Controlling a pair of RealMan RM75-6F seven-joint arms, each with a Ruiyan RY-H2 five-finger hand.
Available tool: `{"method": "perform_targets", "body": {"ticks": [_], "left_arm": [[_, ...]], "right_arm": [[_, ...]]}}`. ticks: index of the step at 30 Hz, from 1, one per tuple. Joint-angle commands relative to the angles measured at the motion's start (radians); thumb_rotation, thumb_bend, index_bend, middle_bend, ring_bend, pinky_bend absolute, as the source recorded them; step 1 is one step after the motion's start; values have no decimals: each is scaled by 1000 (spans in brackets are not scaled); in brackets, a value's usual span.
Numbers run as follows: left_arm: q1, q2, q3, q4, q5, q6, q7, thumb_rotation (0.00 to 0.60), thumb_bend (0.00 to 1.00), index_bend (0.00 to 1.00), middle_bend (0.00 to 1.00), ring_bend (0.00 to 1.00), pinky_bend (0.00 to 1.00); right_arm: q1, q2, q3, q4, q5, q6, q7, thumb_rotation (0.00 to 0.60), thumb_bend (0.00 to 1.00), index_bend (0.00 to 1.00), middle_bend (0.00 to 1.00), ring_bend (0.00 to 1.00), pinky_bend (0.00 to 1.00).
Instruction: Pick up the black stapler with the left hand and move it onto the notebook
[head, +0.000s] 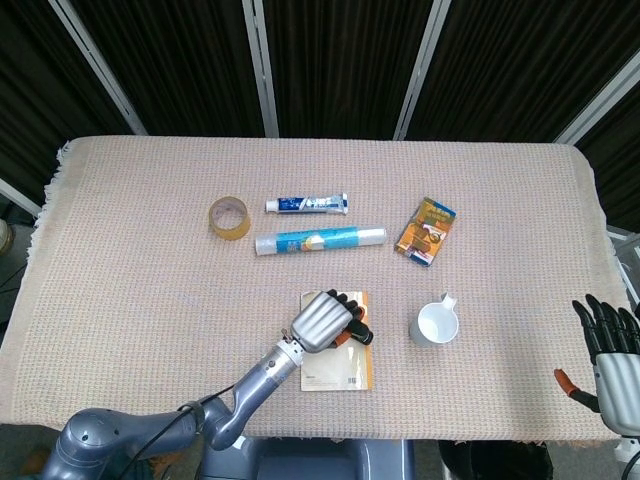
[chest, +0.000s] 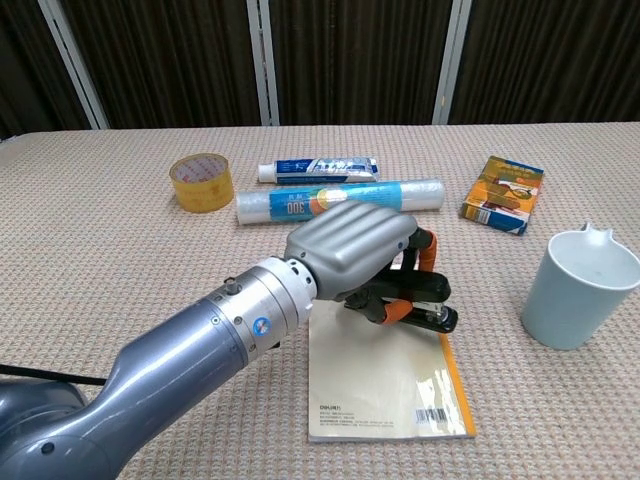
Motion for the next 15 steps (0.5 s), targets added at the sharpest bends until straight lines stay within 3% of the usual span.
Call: {"method": "perform_targets", "body": {"ticks": [1,5,10,15], "left_arm": [[-1,-4,5,16,-11,-12,-14,600,352,398,430,424,482],[-5,3,8,15,-21,-31,-29,600,289,332,375,392,463],[-4,35,7,-22,-38,-48,-23,600,203,131,140,247,433],[9,97,5,-108,-65,-63,-18,600,173,23,6,126,206]], "right_arm": [[-1,-1,2,-3,-1,1,-9,600,148,0,0,0,0],[-4,-6,5,-1,-4,7,-16,600,149,0,0,0,0],[-1,-6,3,2,-7,-1,-12,600,148,0,0,0,0],[-8,-12,10,5,-9,16,-21,600,149,0,0,0,0]]}}
